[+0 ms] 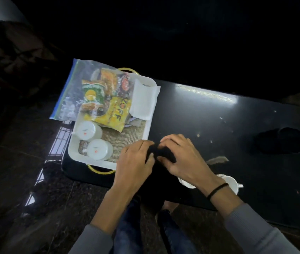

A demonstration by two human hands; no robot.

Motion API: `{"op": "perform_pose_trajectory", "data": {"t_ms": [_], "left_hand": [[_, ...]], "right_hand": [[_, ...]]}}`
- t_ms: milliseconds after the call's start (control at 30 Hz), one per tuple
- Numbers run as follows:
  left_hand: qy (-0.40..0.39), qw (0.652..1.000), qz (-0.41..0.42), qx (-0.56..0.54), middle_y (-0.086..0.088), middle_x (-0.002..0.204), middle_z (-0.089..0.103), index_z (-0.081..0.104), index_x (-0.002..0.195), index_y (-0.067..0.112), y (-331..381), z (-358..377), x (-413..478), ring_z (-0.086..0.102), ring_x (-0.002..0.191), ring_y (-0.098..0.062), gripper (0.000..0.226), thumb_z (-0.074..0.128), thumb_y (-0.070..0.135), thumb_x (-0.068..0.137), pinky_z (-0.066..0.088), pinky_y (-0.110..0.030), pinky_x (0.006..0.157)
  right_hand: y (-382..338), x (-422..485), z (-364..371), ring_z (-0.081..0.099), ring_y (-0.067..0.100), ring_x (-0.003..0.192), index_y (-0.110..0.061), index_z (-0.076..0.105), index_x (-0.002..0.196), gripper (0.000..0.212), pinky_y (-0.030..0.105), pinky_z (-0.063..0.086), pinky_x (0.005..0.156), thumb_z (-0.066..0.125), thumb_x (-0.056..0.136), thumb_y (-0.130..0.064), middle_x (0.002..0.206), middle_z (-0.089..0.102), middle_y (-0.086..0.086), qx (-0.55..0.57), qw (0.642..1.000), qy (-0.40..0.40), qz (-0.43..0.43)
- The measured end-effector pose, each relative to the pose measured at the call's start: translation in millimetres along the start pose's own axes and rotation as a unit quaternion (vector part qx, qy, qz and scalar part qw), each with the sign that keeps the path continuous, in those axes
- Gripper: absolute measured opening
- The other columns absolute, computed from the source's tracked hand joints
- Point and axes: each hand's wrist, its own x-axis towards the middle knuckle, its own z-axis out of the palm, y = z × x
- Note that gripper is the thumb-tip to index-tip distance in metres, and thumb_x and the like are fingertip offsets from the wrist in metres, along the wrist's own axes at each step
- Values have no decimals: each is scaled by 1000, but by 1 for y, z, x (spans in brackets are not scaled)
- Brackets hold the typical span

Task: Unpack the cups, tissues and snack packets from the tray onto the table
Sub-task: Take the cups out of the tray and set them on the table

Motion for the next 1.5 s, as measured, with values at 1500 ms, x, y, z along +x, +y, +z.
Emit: {"op": "perform_pose_trajectory", "data": {"t_ms": [1500], "left_hand": [[-88, 915, -168, -356, 18, 109, 71, 67, 121, 36, -2, -19, 74, 62, 96, 14, 69, 94, 45, 58, 52, -11, 81]], "right_hand": [[29, 34, -6, 67, -7, 110, -42, 60, 124, 70, 7, 51, 87, 92, 62, -54, 118, 71, -27, 327, 935, 61, 119]]}}
